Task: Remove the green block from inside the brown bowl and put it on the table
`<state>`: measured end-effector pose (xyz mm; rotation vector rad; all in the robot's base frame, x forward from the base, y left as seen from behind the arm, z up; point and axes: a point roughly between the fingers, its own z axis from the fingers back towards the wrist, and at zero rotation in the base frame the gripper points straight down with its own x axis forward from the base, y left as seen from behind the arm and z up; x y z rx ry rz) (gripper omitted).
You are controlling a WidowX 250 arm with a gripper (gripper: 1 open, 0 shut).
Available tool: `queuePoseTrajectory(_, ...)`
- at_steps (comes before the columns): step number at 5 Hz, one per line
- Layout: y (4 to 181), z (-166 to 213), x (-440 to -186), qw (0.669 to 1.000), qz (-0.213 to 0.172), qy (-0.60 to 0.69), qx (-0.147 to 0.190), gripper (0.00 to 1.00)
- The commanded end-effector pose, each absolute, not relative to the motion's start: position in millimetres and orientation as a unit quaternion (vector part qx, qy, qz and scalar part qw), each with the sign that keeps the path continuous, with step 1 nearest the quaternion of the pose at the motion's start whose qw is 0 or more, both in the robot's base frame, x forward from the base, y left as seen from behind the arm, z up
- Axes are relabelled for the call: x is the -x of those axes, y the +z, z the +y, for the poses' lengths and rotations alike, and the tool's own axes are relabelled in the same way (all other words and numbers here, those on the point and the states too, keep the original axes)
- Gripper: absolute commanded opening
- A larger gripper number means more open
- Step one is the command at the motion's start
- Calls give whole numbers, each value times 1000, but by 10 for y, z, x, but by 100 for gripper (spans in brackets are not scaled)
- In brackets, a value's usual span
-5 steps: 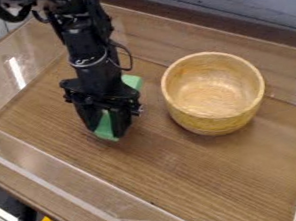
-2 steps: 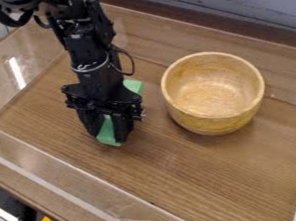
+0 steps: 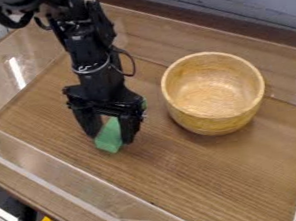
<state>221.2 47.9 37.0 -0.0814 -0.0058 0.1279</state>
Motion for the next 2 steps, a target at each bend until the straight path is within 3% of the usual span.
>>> queuePoseTrajectory(1, 418, 489, -2258, 997, -24, 67, 39, 100)
queuePoseTrajectory(2, 395, 494, -2260, 996, -26, 71, 40, 100)
